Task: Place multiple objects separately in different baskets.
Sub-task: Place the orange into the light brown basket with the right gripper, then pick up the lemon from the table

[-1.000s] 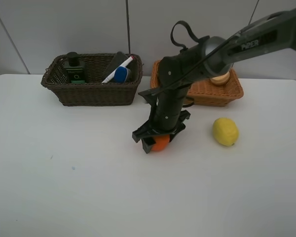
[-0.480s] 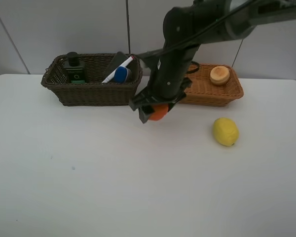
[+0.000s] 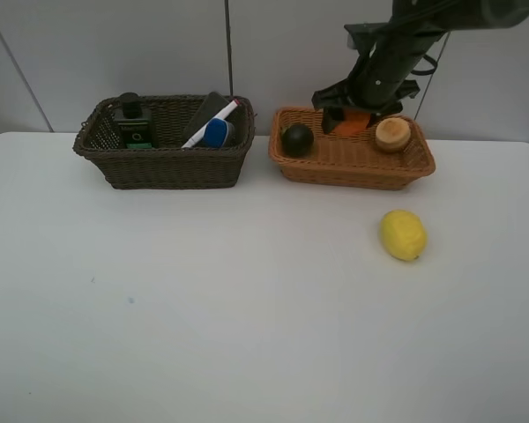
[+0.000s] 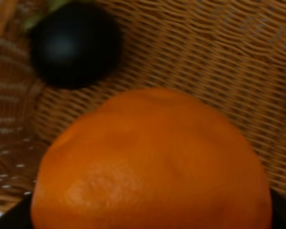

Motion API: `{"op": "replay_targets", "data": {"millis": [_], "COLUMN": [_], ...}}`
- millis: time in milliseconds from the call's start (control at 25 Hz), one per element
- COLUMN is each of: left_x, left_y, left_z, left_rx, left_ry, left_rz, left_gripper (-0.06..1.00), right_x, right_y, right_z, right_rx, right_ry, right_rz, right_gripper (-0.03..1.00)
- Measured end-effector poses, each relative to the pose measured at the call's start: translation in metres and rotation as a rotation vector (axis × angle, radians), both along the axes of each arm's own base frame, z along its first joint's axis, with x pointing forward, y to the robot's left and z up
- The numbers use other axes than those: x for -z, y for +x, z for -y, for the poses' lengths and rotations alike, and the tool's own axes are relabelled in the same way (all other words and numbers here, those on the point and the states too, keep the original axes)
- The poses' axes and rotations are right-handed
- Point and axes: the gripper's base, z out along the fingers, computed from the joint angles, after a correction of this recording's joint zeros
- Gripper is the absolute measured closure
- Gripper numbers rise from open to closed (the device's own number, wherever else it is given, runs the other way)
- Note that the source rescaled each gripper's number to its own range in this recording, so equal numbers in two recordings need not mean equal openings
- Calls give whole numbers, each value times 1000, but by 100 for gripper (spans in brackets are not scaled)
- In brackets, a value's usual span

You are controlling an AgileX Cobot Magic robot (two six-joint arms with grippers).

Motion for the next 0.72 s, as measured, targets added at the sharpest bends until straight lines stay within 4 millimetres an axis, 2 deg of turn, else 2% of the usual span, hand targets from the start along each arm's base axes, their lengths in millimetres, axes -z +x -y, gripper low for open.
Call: {"op": "replay_targets", "data": {"millis": [40,160,240,520,720], "left_x": [0,0,0,0,0], "left_y": [0,0,0,0,0], "left_z": [0,0,0,0,0], "left_rx": [0,0,0,0,0], "left_ry": [0,0,0,0,0], "left_rz": [0,0,0,0,0], "left_gripper": [-6,-6,-6,-6,-6], "right_x": [6,13,15,15,-13], "right_y": [4,11,12,6,-13], "right_z": [9,26,30,28,32], "right_rx": [21,60,75,90,101], "right_ry": [-1,-2,8,36,15], "right_rz": [-8,-13,-18,-77,-173], "right_gripper": [22,4,-1,-3,-3]}}
